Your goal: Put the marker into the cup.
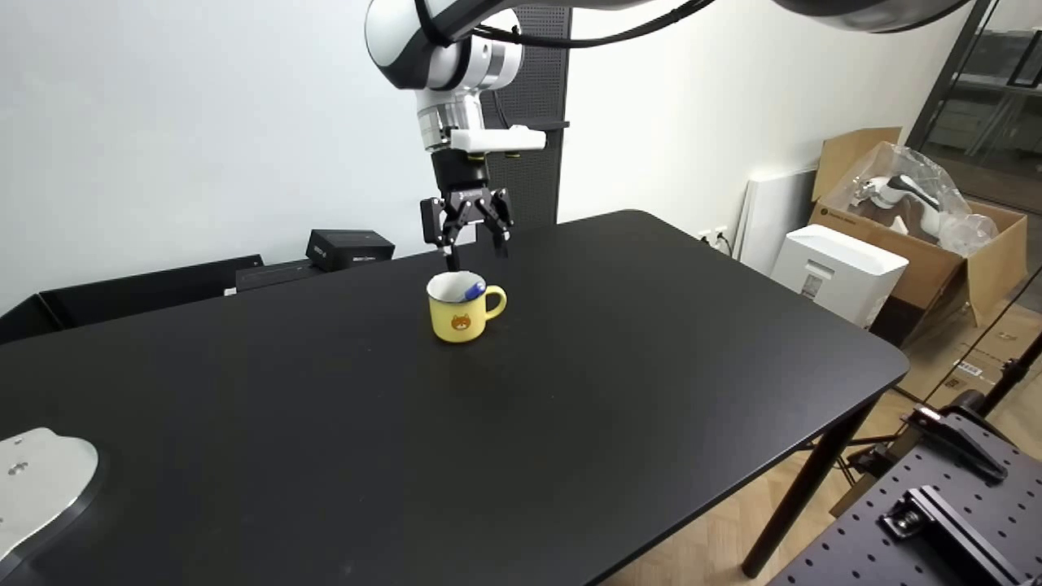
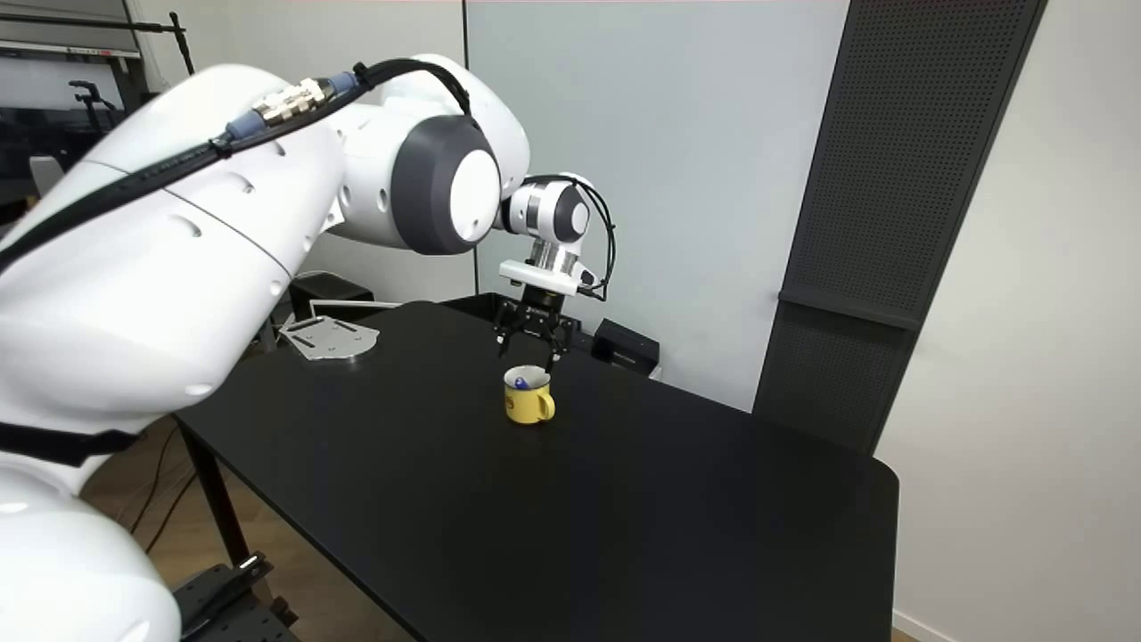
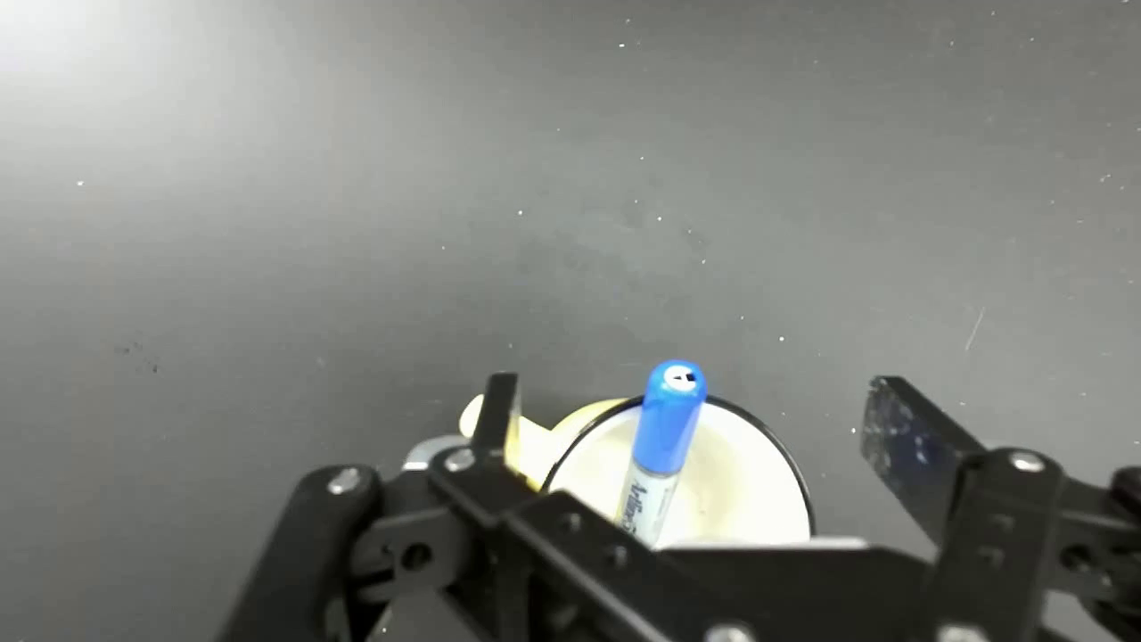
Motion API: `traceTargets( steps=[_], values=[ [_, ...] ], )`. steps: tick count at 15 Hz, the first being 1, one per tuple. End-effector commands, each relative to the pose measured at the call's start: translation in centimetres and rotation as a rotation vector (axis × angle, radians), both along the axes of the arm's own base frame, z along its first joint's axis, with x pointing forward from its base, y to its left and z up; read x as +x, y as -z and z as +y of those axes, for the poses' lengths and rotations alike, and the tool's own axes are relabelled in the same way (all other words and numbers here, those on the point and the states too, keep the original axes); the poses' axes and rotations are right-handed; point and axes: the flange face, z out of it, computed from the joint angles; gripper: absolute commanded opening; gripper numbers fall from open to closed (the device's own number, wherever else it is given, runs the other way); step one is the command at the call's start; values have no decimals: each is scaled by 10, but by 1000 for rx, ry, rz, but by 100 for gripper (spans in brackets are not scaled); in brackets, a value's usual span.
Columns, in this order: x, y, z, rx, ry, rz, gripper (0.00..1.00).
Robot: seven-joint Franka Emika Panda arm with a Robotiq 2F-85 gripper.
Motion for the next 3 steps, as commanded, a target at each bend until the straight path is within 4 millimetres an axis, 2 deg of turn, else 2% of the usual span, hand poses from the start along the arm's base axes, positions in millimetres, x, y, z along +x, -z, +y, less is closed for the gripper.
traceTargets(
  steps=[1, 3],
  values=[
    [-1, -28, 2, -20, 2, -72, 100],
    [-2, -48, 6, -56, -17, -166, 100]
  ],
)
